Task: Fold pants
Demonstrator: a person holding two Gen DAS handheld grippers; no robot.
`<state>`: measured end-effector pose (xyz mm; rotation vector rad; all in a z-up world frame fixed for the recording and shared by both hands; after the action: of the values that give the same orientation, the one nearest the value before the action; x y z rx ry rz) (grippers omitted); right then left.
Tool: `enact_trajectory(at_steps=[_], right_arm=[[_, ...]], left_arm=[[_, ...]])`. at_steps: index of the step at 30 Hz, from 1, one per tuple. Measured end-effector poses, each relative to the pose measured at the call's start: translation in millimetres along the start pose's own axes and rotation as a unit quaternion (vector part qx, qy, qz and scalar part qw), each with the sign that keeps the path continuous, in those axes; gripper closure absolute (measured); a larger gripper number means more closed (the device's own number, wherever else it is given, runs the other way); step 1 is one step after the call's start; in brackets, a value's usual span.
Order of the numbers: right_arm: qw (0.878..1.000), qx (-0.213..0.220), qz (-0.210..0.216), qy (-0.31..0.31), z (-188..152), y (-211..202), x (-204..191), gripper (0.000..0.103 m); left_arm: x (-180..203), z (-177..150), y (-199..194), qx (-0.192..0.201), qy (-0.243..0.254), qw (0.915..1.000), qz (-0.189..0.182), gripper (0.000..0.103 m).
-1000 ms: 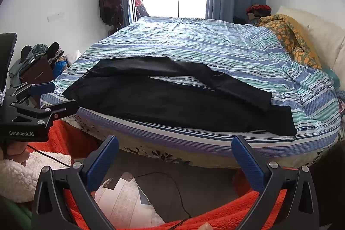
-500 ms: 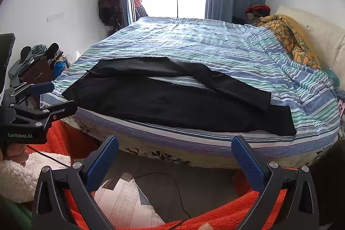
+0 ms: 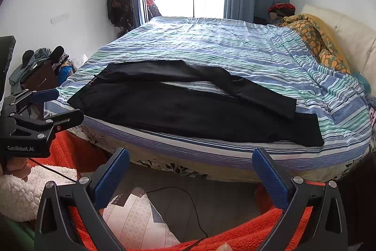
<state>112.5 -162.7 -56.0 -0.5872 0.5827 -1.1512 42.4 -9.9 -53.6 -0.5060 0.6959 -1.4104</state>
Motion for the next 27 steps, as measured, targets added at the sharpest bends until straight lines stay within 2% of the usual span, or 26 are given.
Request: enact_trajectory(at_steps=[27], right_arm=[[1.0,-0.008,0.003,0.001,-0.8,4.3,-1.4,0.0]], left_arm=[[2.6,1.2,3.8,-0.007,0.01,0.9999,0.003,0.001]])
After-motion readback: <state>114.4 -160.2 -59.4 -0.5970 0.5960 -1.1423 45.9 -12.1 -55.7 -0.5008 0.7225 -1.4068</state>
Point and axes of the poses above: each gripper's, at about its wrist camera, not at the fingertips, and y roughly the way its jaws point, x to its right, z to its top, the point moved 6 cm from there along y, roughly the way its jaws point, and after that the axes turned 9 degrees about z, right-handed, at the moved point
